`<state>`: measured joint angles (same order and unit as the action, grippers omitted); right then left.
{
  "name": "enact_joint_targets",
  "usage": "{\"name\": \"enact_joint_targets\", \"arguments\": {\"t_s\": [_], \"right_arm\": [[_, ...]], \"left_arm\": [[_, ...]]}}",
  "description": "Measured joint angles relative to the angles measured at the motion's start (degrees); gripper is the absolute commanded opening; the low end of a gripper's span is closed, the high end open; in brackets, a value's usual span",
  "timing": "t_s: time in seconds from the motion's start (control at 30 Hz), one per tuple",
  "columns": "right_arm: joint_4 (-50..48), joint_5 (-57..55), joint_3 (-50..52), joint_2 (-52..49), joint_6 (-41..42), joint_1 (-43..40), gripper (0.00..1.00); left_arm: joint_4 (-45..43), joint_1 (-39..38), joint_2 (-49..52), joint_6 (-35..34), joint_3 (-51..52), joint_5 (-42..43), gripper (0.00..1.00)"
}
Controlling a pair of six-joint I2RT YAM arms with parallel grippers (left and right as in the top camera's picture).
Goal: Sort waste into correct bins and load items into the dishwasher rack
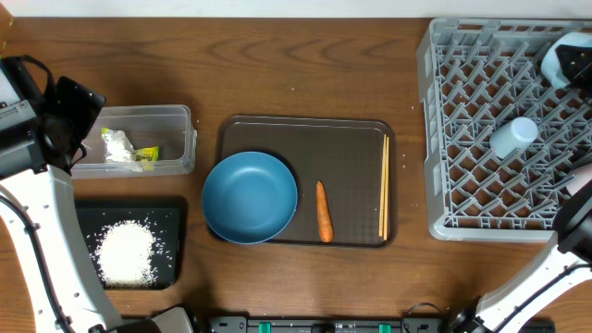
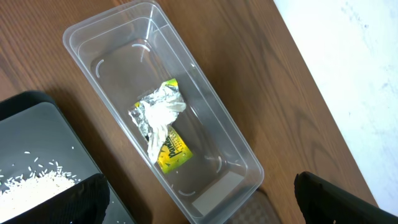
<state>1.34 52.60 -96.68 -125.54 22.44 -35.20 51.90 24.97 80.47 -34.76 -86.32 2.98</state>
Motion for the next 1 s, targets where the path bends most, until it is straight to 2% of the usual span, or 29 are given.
{"name": "enact_joint_targets", "arguments": {"t_s": [0.27,0.5,0.63,0.7,0.77,0.83,0.9,1.0], "right_arm": [[-4.1,3.0,-0.1,-1.6,1.6,-2.0,0.01],[-3.3,5.4,-0.1,-1.6,2.7,-4.3,0.01],[-2.9,7.6,-0.1,-1.6,2.8,-4.8,0.04],[-2.7,8.9,-0.1,-1.6,2.9,-5.6,0.09],[-2.2,9.6,-0.1,-1.6,3.8,-7.0,0.27],[-1.9,9.7,-0.1,-1.6,4.2,-8.7,0.52],[-1.2,9.8,-0.1,-1.6,4.9,-10.6,0.65],[0.6,9.7,-0.1,-1.6,5.7,-12.8,0.99]], "left_arm": [[0.0,0.0,0.0,0.0,0.0,0.0,0.98],[0.0,0.0,0.0,0.0,0.0,0.0,0.98],[0.0,0.0,0.0,0.0,0.0,0.0,0.98],[0.0,0.0,0.0,0.0,0.0,0.0,0.98],[0.0,0.0,0.0,0.0,0.0,0.0,0.98],[0.0,0.0,0.0,0.0,0.0,0.0,0.98],[0.0,0.0,0.0,0.0,0.0,0.0,0.98],[0.0,0.0,0.0,0.0,0.0,0.0,0.98]]}}
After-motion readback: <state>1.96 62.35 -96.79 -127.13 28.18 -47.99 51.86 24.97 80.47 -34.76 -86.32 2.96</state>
